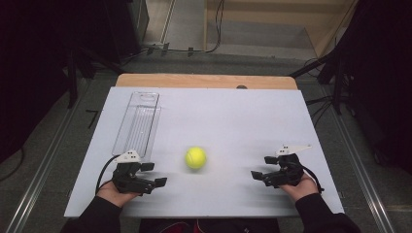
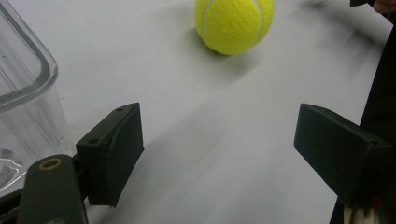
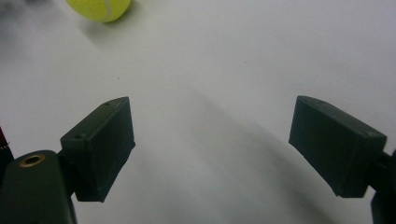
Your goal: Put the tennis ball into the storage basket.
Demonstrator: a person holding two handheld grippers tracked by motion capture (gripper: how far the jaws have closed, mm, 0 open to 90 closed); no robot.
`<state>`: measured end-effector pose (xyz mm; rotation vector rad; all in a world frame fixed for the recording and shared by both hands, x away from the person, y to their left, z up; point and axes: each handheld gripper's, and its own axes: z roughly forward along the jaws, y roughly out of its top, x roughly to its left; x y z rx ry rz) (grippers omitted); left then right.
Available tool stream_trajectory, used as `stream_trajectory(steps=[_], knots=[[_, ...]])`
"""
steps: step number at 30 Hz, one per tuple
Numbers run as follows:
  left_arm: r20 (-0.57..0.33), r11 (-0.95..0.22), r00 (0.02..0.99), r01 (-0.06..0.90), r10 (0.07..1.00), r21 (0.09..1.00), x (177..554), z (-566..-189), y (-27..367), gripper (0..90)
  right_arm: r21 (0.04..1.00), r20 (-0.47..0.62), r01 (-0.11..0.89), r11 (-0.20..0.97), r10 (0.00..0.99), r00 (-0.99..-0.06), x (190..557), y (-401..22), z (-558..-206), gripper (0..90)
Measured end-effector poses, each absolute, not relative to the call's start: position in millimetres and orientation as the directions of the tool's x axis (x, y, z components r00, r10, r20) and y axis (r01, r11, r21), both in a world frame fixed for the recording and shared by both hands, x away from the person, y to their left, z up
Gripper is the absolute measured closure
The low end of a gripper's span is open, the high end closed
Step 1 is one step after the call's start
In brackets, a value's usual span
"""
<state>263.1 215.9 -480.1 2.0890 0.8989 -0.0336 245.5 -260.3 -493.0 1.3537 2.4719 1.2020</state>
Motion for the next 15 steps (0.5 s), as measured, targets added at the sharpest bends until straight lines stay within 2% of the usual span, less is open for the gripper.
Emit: stream_trajectory(steps=[15], knots=[[-0.326, -0.388, 0.74, 0.612, 0.589, 0.69, 263.3, -480.2, 215.9, 16.1, 0.663, 0.285, 0.684, 0.303, 0.743, -0.606, 245.7, -260.9, -493.4, 12.2]])
